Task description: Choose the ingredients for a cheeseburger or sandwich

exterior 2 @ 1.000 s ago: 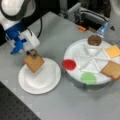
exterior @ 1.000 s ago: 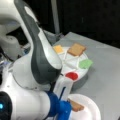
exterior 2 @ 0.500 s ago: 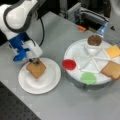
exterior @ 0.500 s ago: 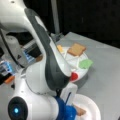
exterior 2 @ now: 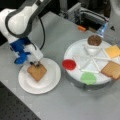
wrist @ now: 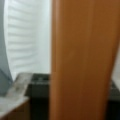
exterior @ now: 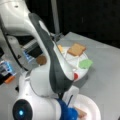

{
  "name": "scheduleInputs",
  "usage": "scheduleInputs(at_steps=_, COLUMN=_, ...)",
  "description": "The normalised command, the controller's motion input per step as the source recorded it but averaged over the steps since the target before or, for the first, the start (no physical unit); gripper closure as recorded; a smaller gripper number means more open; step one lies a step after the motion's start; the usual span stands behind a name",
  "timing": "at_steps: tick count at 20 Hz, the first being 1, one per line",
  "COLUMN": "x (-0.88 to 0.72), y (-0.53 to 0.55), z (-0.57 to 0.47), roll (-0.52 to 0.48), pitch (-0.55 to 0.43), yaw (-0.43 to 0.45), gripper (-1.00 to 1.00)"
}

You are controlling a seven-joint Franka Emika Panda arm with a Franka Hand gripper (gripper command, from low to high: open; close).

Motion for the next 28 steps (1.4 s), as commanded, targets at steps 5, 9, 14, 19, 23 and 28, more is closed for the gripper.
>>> scheduleInputs(at_steps=5, x=0.22, y=-0.04, z=-0.12, roll=0.021, pitch=-0.062, yaw=0.167, gripper=1.00)
scheduleInputs(at_steps=9, x=0.17, y=-0.09, z=-0.04, roll=0.011, pitch=-0.058, yaw=0.169, gripper=1.00)
scheduleInputs(at_steps=14, x=0.12, y=-0.13, z=-0.02, roll=0.014, pitch=-0.054, yaw=0.194, gripper=-1.00)
scheduleInputs(at_steps=19, x=0.05, y=-0.12, z=-0.04, roll=0.009, pitch=-0.034, yaw=0.183, gripper=-1.00)
scheduleInputs(at_steps=23, x=0.03, y=-0.05, z=-0.08, roll=0.004, pitch=-0.038, yaw=0.158, gripper=-1.00)
scheduleInputs(at_steps=28, x=0.01, y=-0.05, z=-0.02, roll=-0.008, pitch=-0.020, yaw=0.155, gripper=-1.00)
